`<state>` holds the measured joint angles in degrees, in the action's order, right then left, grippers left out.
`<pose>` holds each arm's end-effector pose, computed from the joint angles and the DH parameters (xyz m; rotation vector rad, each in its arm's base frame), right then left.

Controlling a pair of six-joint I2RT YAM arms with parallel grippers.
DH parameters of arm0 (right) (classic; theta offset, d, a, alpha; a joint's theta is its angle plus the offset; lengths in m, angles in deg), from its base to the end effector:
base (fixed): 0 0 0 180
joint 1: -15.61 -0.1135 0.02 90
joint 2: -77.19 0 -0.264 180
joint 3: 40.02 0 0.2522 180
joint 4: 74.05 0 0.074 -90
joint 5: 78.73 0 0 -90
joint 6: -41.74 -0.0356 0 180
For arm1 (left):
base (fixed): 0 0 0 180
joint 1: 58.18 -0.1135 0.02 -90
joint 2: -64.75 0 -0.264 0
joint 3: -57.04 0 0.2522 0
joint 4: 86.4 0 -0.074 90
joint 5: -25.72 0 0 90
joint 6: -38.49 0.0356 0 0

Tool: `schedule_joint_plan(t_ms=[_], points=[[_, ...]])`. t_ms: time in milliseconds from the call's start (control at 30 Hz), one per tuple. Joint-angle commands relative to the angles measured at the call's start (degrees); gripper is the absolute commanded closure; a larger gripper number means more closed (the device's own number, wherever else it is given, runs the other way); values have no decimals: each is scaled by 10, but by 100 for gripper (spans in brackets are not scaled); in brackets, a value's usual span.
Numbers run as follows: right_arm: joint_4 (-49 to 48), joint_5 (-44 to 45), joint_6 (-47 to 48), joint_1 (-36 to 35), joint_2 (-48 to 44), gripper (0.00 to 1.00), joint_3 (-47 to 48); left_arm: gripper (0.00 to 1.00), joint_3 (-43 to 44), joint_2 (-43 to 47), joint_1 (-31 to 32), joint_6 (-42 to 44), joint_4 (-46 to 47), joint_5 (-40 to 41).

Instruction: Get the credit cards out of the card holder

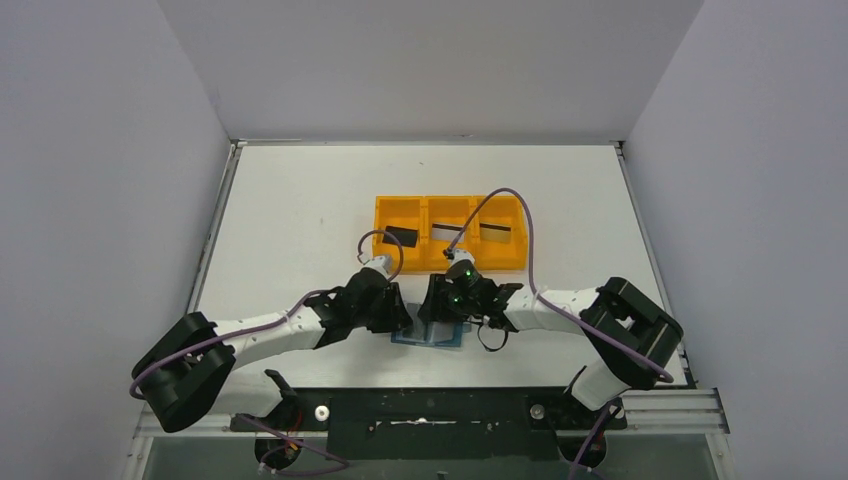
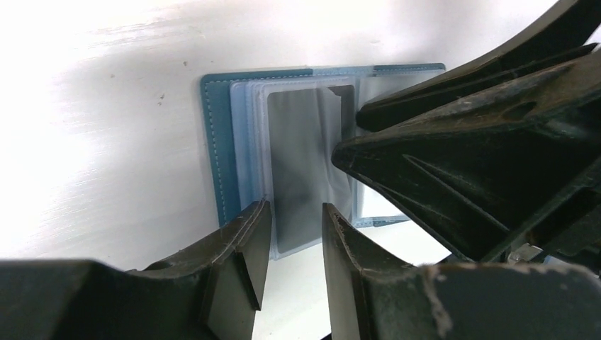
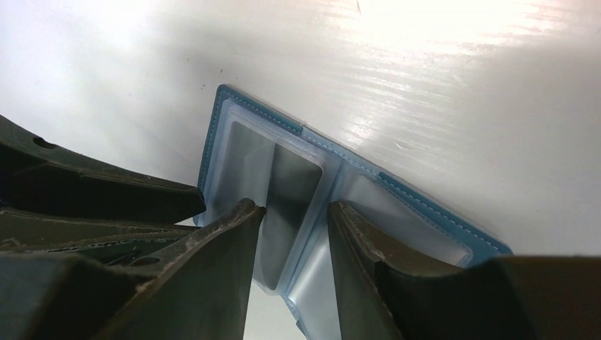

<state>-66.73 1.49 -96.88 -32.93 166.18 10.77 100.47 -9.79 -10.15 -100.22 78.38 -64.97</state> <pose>0.1875 0.2213 0.1437 -0.0889 2.5915 0.9413 0.1610 -0.1796 0.1584 -0.0089 2.5366 -0.7698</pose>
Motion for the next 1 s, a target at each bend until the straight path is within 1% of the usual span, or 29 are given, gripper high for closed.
schedule_joint_plan(t_ms=[0,100,267,367,433,667,733,833,900,967], points=[[51,61,19,-10,-2,55,29,69,-6,15,-8,-8,24,0],[63,63,21,-14,-10,52,38,72,-10,12,-9,-10,33,-6],[80,66,22,-27,-15,48,55,75,-11,3,-10,-12,38,-11],[91,78,14,-35,-16,47,61,76,-11,0,-9,-15,40,-12],[88,80,6,-35,-18,43,58,76,-11,-2,-9,-15,41,-12],[82,84,-5,-43,-26,40,58,76,-11,-5,-11,-16,38,-14],[78,80,-7,-44,-28,43,59,76,-11,-5,-10,-16,38,-13],[104,100,-5,-51,-11,54,78,77,-11,-4,-10,-17,37,-13],[139,131,-3,-61,6,65,97,76,-10,-1,-10,-17,34,-11],[154,146,3,-69,17,70,110,76,-9,5,-11,-16,31,-8]])
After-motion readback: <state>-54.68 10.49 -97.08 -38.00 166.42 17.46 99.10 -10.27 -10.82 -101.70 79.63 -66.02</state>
